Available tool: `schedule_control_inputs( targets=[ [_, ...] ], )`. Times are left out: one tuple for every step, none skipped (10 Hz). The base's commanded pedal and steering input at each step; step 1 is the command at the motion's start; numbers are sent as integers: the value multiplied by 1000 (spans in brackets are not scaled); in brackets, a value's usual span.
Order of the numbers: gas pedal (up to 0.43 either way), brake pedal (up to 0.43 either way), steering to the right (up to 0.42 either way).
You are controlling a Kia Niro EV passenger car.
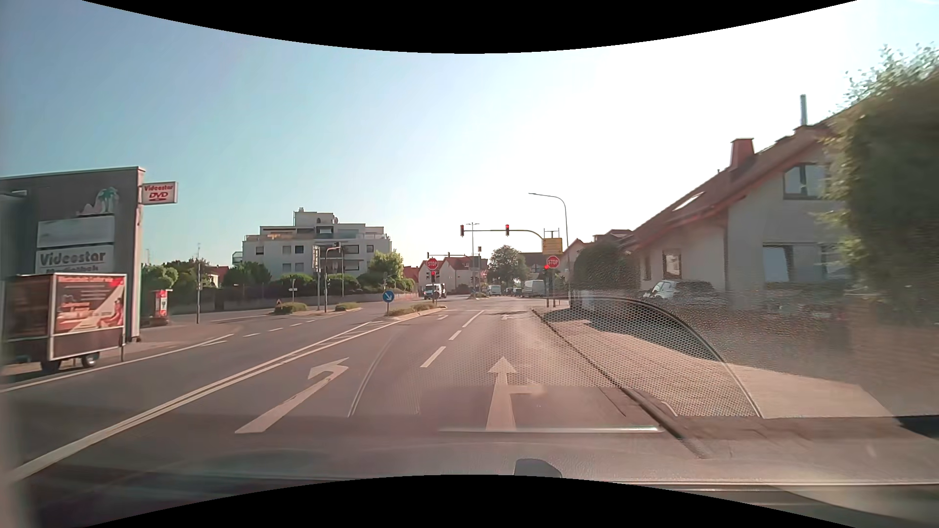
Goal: Follow the waypoints while adhering to traffic rules and regulations
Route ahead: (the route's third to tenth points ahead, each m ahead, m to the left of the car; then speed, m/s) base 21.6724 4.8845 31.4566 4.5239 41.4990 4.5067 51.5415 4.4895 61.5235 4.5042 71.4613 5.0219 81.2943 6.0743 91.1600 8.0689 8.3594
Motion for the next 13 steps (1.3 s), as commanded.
schedule_control_inputs(
  targets=[
    [0, 207, 5],
    [0, 213, 3],
    [0, 213, 3],
    [0, 213, 3],
    [0, 213, 3],
    [0, 213, 3],
    [0, 213, 3],
    [0, 213, 3],
    [0, 213, 3],
    [0, 220, 3],
    [0, 220, 3],
    [0, 220, 3],
    [0, 220, 1]
  ],
)
